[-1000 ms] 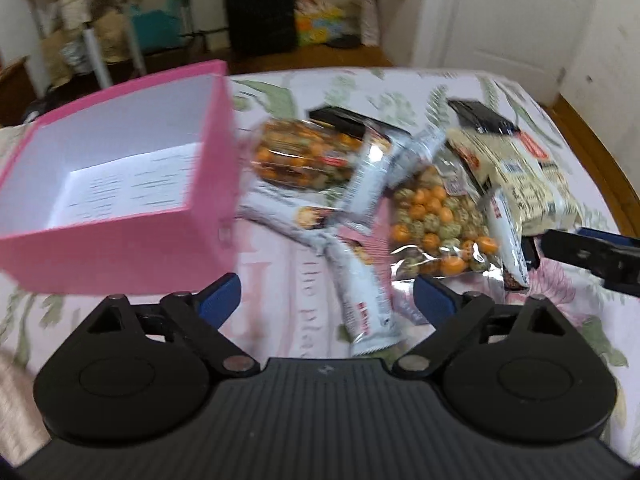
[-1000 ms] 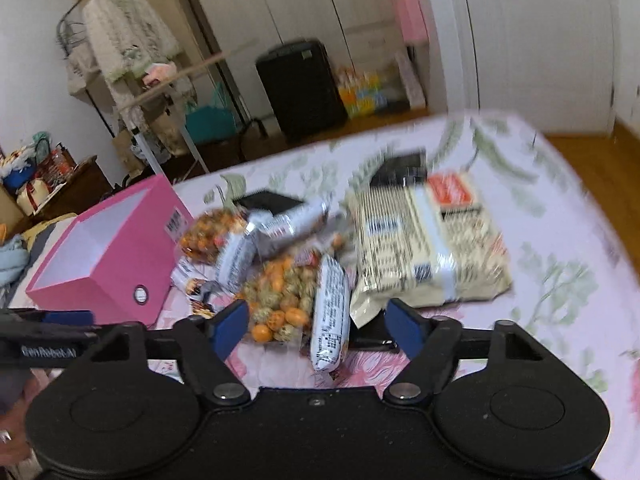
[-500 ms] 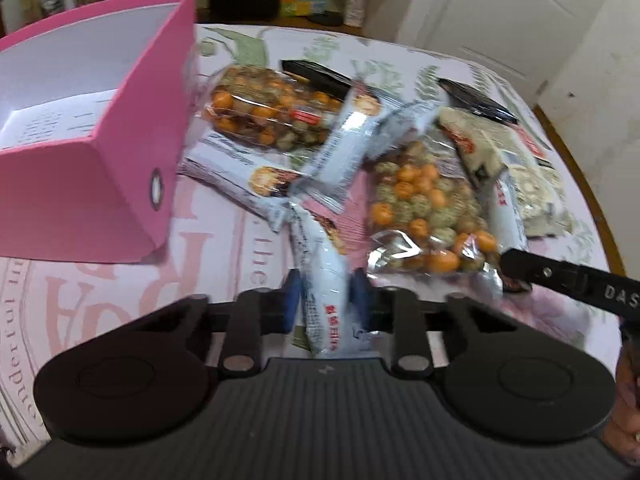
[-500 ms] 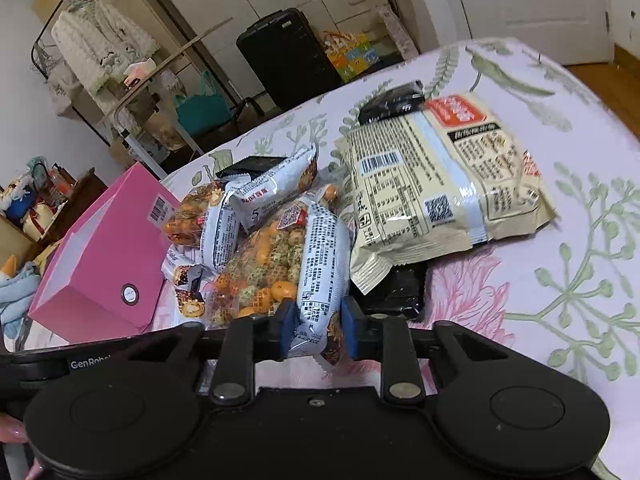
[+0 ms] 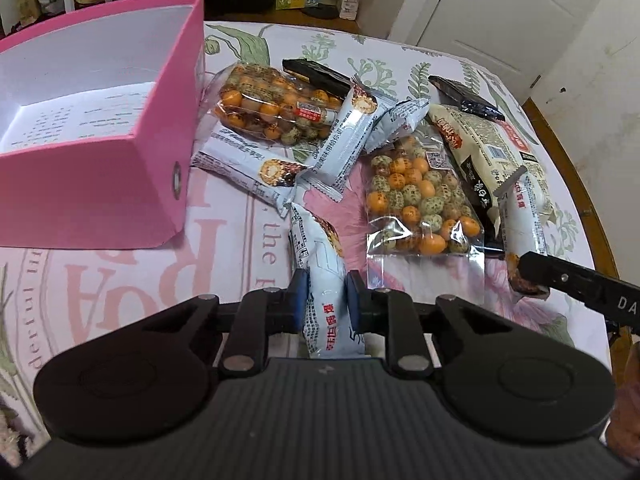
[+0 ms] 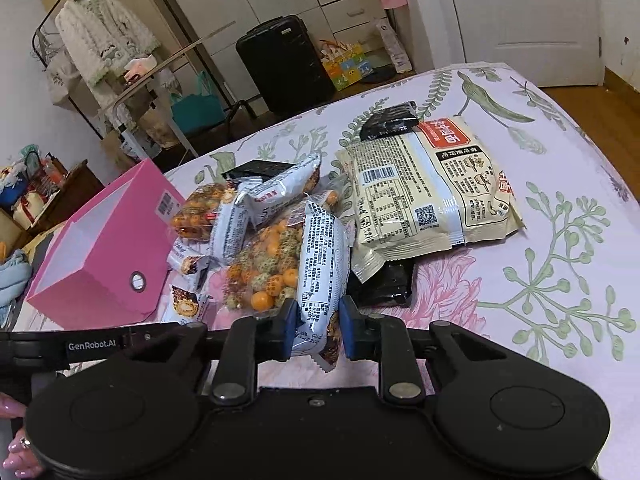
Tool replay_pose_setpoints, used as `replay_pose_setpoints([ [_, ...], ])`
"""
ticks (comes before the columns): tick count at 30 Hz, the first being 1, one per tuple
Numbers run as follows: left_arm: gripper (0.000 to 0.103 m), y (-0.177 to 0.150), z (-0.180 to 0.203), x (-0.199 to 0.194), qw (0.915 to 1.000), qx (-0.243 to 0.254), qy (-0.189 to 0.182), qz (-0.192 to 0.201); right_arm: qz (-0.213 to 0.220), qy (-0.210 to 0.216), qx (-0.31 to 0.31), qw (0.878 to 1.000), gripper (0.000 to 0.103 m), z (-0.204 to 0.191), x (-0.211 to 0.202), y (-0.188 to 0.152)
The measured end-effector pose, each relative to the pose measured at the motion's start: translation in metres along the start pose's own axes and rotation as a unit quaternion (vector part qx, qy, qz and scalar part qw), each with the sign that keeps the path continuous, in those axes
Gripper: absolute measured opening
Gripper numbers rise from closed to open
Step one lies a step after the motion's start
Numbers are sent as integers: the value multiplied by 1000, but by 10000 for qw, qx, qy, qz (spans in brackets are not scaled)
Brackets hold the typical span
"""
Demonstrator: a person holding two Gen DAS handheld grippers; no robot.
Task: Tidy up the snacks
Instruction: 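Carry both white snack bars over the pink box and open both grippers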
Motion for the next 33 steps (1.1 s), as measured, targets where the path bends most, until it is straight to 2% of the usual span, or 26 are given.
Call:
replay_pose_setpoints([
  [5,20,-5,-4,-22,9999,89,22,-51,-152,234,-230,9993,27,-21,-11,-5],
  [9,20,-11,-11,-37,9994,87,33,-320,-384,750,-346,9958,27,-48,-20,-11],
  [13,20,-11,-16,-59,9995,200,82,-242,-557,979,-619,9917,27,-73,-26,-14],
  [17,20,-7,-21,-83,9986,441,202,-193,-699,1380,-717,9854,27,-97,-31,-10],
  [27,20,17,-43,-137,9992,392,-71,5,-817,1481,-1719,9705,27,-169,-32,14],
  [33,20,53,-77,-153,9993,197,-44,316,-675,1582,-2221,9597,27,-214,-18,43],
])
Point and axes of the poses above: each gripper's, at about its wrist camera, not at the fingertips, and x roughly the way its jaws point, z to its right, y to its top, the point moved 8 cm from there along x, roughly the way its jaws point, and after that the axes turned 3 degrees about -x, right-handed, at the moved point
